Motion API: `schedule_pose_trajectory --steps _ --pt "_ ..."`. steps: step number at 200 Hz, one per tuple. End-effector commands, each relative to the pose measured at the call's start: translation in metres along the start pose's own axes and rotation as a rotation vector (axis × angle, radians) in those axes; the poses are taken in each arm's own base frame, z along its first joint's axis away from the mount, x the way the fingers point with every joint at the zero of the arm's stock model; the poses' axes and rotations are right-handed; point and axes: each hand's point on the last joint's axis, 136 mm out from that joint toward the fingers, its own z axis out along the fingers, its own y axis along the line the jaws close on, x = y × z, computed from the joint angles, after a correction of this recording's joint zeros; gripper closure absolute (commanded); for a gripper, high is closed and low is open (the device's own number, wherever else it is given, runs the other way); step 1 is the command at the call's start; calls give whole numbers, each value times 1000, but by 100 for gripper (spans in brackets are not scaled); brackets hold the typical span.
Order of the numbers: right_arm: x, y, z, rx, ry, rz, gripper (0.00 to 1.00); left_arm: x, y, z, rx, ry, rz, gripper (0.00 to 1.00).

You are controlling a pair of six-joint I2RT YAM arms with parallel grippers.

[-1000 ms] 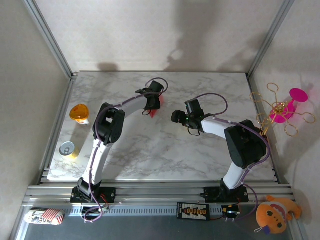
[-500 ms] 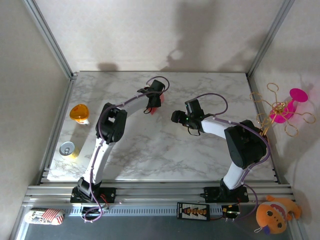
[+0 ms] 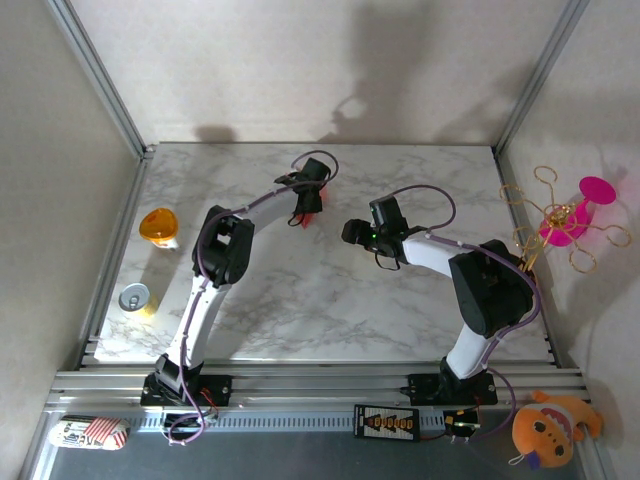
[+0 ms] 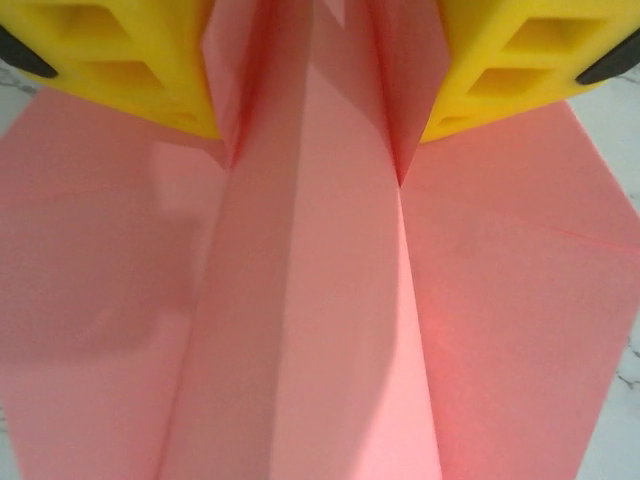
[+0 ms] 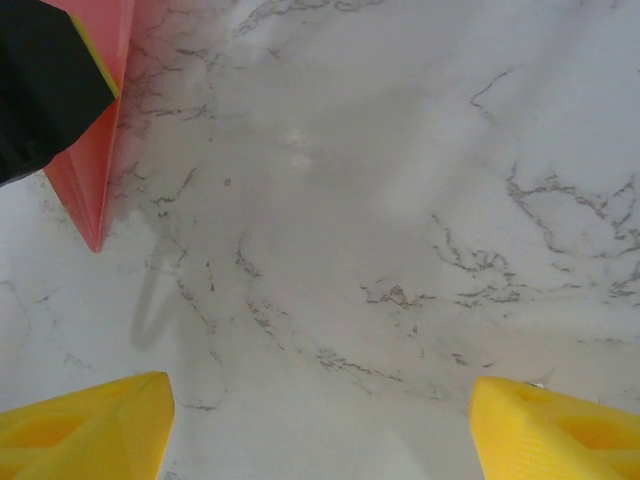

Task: Fold a paper plane with a square sheet of paper (pick it up from the middle)
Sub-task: Move the paper plane to the top-center of the table.

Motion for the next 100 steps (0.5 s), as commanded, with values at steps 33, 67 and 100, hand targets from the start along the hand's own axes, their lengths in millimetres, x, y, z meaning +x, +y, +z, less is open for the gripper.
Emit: schedule_pose_trajectory --steps 33,67,100 --pt "-9 6 -2 -12 -15 9 22 -43 -3 -55 40 -97 -74 51" --pt "-12 8 -4 -17 -22 9 22 -51 -1 -66 38 -119 -73 50" --pt "-19 9 -9 -5 -47 0 20 -66 -1 -90 62 -165 -82 50"
